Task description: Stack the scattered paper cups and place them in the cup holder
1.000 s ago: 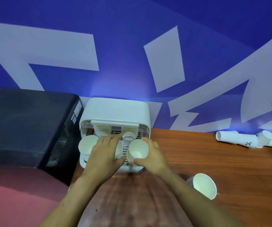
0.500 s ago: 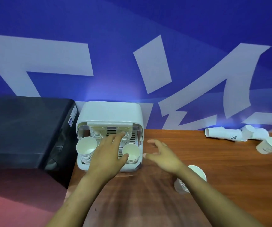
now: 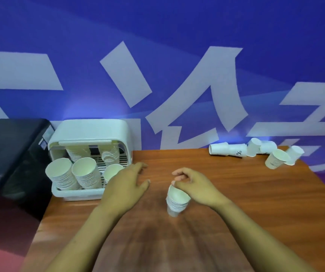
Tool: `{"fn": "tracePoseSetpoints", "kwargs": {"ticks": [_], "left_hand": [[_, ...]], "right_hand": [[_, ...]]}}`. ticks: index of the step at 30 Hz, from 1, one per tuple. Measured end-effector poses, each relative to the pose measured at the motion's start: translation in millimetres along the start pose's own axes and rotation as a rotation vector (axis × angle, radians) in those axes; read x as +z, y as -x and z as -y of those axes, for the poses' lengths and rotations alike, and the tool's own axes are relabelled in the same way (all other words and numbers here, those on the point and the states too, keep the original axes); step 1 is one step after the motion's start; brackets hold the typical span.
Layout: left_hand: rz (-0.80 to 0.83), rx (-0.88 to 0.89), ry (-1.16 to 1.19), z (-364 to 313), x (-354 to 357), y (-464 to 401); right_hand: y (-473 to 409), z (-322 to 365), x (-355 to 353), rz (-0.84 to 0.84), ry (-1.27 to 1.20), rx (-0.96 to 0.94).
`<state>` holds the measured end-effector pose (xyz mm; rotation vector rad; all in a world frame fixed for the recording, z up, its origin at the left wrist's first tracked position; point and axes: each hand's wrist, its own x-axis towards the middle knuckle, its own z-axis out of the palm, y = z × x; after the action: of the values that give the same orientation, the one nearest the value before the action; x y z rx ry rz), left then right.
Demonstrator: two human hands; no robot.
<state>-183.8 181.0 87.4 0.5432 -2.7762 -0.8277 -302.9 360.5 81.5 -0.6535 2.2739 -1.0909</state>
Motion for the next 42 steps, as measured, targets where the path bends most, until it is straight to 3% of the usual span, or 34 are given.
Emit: {"fn": "tracePoseSetpoints", "kwargs": {"ticks": [11,31,35,42], "left_hand": [[0.059,-0.023,-0.010,-145.8,94.4,1.8],[0.271,0.048,-0.082,-191.1,157.8,-93.7],[0.235,0.050,-0.151,-206.8,176.2,-130.5],[0.315,0.029,-0.312,-226.3,234.4,-213.0]], "right_hand": [[44.1,-107.5,-126.5,0.018,0.092,0.015],[0.8,-161.4,-208.6,0.013,0.124,0.166],[-32.8,-180.5,-240.9,0.020,0.187,0.154],[-105.6,-223.5,-290.9,0.052,0.419,0.110]]}}
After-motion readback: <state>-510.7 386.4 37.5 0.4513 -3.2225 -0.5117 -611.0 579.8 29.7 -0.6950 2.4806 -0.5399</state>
